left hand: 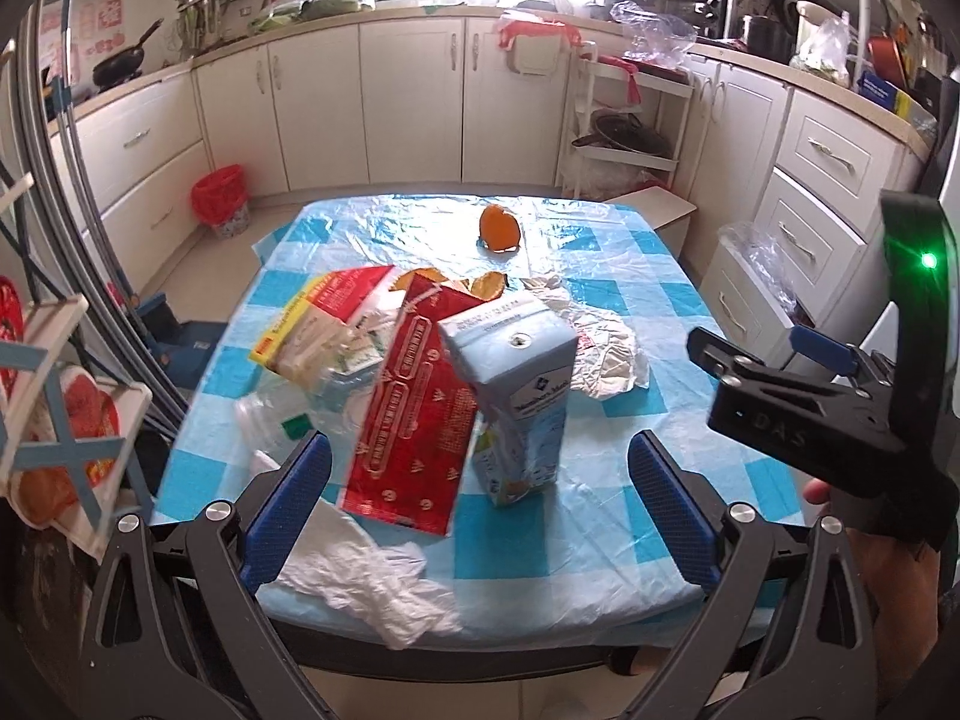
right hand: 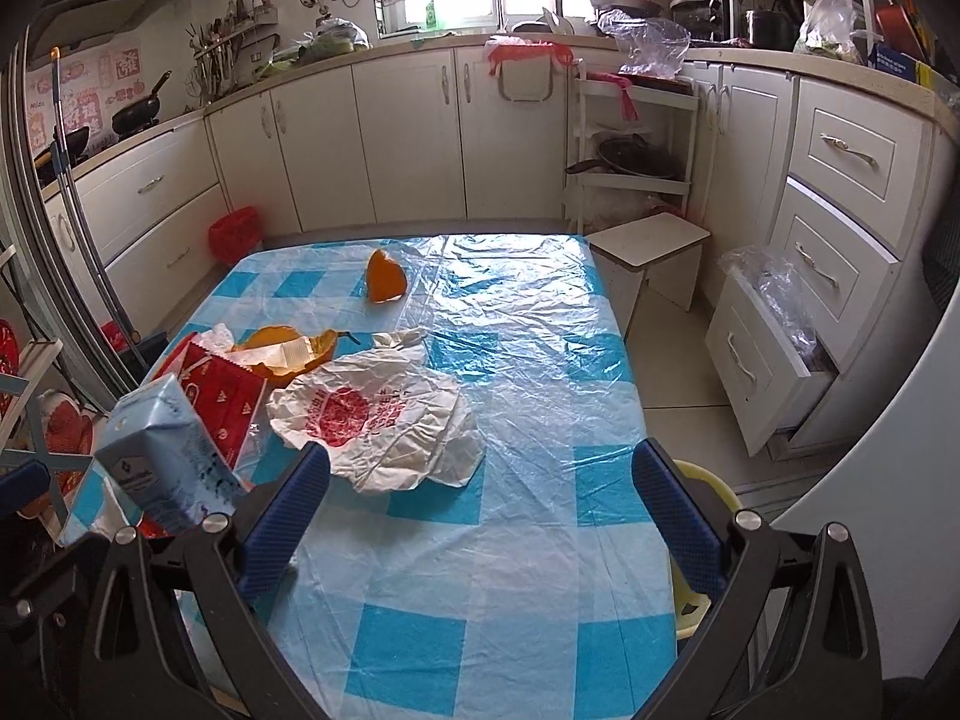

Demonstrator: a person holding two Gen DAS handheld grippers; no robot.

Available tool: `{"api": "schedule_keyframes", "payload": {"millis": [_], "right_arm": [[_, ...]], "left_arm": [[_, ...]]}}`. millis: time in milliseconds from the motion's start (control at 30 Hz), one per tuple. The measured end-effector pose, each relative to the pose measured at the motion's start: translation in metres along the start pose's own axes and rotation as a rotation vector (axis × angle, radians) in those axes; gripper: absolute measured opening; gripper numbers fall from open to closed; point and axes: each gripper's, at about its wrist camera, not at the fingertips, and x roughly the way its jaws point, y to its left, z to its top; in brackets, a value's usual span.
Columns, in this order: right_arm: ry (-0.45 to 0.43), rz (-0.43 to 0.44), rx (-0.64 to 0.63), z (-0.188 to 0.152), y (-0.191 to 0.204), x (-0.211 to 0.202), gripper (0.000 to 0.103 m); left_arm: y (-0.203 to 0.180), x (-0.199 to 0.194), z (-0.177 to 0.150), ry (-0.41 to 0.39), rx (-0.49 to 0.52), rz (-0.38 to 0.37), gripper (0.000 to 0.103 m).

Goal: Collect trash
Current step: 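Grasp the blue milk carton with the left gripper while the right gripper grasps the white plastic bag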

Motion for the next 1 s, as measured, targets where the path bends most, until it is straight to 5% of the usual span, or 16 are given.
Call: {"api": "schedule_keyframes", "payload": {"millis": [467, 567, 733, 1000], "right_arm": [[0.125, 0.063, 0.097, -0.004, -0.029, 0.052, 0.097], [0.133, 0.071, 0.097, 0.002, -0.028, 0.058, 0.097], [0.167, 0.091, 0.100, 0.007, -0.026, 0.074, 0.097], [0.214, 0.114, 0.112, 0.007, -0.020, 0.094, 0.094]], "left_arm": [[-0.024, 0.058, 0.005, 0.025, -0.007, 0.166, 0.094], [-0.019, 0.062, 0.005, 0.010, -0.017, 0.132, 0.076], [-0.006, 0.073, 0.007, 0.014, -0.042, 0.030, 0.033], [0.006, 0.064, 0.009, -0.049, -0.034, -0.057, 0.030]]}}
